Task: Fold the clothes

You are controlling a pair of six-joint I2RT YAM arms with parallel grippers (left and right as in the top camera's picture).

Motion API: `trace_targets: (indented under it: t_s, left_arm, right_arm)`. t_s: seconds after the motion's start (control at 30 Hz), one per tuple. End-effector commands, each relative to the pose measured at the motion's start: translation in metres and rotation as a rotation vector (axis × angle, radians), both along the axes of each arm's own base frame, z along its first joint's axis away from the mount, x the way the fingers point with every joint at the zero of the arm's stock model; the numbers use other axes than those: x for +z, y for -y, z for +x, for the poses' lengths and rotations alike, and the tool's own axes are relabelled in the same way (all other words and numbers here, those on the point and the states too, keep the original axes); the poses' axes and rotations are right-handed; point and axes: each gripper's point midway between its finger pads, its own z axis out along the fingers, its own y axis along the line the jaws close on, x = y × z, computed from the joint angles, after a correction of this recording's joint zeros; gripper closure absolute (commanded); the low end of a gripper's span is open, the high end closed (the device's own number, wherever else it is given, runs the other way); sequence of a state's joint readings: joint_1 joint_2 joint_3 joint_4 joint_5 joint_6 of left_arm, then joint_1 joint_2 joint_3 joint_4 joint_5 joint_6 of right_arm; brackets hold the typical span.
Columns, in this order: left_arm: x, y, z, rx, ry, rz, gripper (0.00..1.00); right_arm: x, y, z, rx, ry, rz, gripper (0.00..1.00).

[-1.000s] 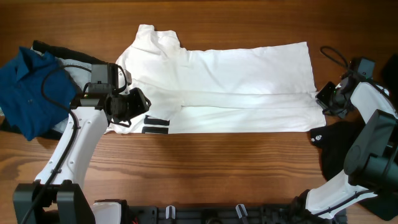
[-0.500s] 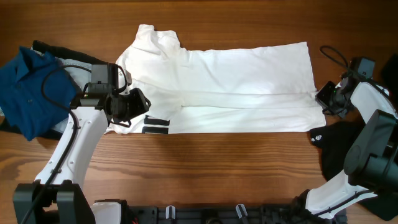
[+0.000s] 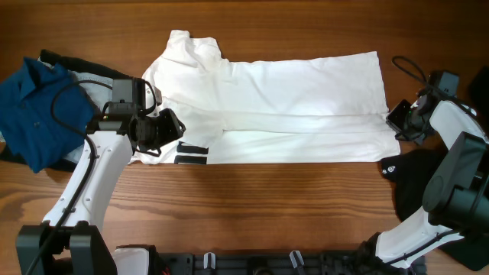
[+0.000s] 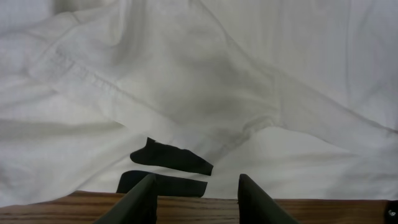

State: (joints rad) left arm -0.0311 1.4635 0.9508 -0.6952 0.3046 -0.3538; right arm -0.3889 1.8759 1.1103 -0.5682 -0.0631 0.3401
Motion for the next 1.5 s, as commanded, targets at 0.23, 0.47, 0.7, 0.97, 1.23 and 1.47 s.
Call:
trace_targets:
  t_s: [0.23,0.47,0.7,0.97,1.23,1.47]
  left_arm:
    - [-0.003,-0.001,0.0,0.0,-0.008,0.01,0.58]
    - [-0.003,-0.001,0.0,0.0,-0.008,0.01,0.59]
    - [-0.003,-0.001,-0.001,0.0,-0.012,0.01,0.58]
    - [-0.004,0.001,-0.005,-0.006,-0.027,0.009,0.59]
    - [-0.008,0.041,-0.016,-0.146,-0.033,0.029,0.56]
    - [-0.038,0.056,-0.004,-0.271,0.003,0.199,0.46]
  right_arm:
    - [0.036,0.0,0.027,0.024,0.121,0.011,0.96]
    - [0.055,-0.015,0.062,0.074,0.3,0.106,0.96]
    - [0.056,-0.014,0.068,0.076,0.315,0.075,0.85]
    - [0.066,-0.021,0.045,0.099,0.254,0.088,0.85]
    - [0.069,-0.023,0.031,0.088,0.208,0.085,0.85]
    - [0.068,-0.022,0.03,0.085,0.2,0.077,0.87]
